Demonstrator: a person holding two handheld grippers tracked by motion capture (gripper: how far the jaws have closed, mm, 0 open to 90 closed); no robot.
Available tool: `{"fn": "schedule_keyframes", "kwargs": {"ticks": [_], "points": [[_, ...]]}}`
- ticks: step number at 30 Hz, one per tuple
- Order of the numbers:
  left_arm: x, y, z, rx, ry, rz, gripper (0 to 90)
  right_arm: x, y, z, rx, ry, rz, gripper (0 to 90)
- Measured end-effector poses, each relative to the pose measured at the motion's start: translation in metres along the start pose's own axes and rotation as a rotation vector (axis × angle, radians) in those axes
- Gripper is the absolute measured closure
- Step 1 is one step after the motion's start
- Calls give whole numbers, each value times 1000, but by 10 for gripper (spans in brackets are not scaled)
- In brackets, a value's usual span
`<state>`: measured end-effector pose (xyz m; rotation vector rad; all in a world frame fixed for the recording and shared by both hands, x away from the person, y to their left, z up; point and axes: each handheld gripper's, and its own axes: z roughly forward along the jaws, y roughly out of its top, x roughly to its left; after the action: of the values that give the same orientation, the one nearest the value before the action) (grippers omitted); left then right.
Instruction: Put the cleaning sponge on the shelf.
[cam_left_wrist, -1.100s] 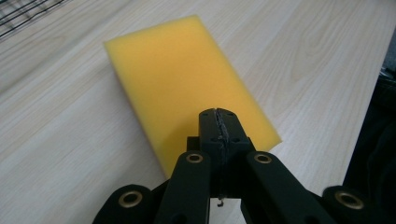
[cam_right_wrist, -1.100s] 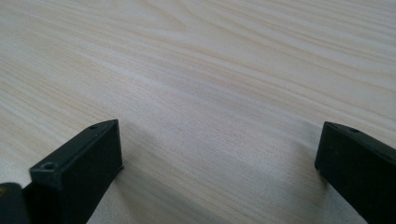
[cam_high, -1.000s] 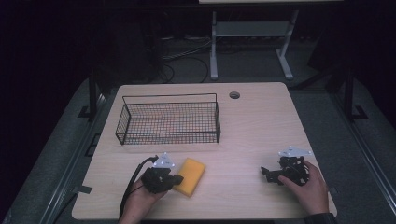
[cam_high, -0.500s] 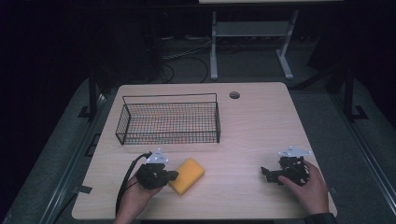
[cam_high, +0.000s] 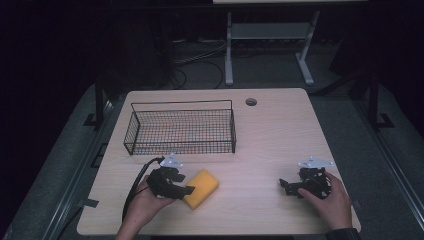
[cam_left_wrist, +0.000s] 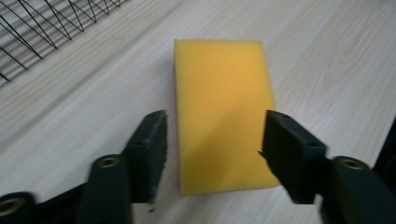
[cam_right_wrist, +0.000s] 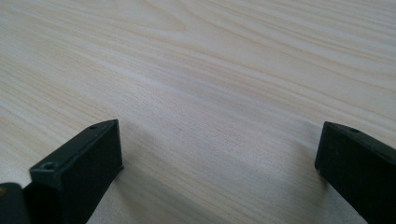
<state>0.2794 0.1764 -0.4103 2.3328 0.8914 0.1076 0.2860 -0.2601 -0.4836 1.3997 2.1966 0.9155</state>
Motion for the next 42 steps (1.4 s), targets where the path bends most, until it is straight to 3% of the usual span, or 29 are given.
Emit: {"fn": "schedule_keyframes", "kwargs": {"ticks": [1,3,7,12,13,16,26,29,42], "points": [[-1,3,1,6,6,2,306,0,0,0,0,0,0,0],[-1,4,2,11,6,4,286,0,0,0,0,0,0,0],[-3,12,5,45,1,23,161,0,0,0,0,0,0,0],[-5,18,7,65,11,34,123,0,0,0,0,0,0,0],[-6,19,8,74,15,38,71,0,0,0,0,0,0,0],[-8,24,12,90,23,45,26,0,0,0,0,0,0,0],[-17,33,37,177,31,88,19,0,0,0,0,0,0,0],[-18,34,44,208,52,94,19,0,0,0,0,0,0,0],[-18,30,62,256,67,99,20,0,0,0,0,0,0,0]]}}
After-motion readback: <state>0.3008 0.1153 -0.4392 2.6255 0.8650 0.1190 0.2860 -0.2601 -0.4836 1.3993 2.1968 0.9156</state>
